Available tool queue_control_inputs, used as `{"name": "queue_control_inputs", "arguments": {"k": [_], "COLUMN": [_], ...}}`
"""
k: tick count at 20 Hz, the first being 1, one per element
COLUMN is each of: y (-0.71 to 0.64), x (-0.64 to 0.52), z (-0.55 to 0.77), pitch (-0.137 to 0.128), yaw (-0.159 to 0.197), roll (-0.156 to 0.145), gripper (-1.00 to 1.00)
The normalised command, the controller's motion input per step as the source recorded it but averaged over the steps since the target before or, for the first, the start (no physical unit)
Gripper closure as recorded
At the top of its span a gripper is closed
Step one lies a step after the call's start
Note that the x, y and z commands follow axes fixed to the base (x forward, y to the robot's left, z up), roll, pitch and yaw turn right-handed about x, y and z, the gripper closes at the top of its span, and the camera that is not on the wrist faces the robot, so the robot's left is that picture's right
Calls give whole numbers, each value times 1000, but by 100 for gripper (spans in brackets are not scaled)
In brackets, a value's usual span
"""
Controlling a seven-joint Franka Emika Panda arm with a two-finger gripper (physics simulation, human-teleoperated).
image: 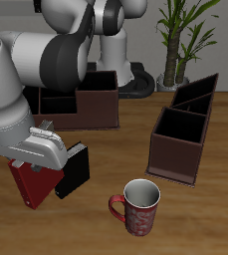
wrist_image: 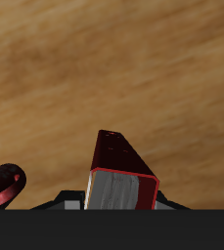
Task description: Place the red book into the back desk caddy's left compartment and place the black book into the back desk caddy's left compartment and place the yellow book into the left desk caddy's right compartment
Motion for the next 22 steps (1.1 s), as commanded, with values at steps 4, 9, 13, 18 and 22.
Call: {"name": "queue_control_inputs", "arguments": {"k": [4,9,13,18,22], "y": [-9,-17,-74,-123,-294], "x": [-619,-1018,-775,-829,-778], "z": [737,587,133,44,56], "pitch": [-86,-98,-59,-58,-54], "yaw": [96,112,80,69,-5], "roll": [31,82,8,37,35], "gripper": [100,100,100,100,100]}}
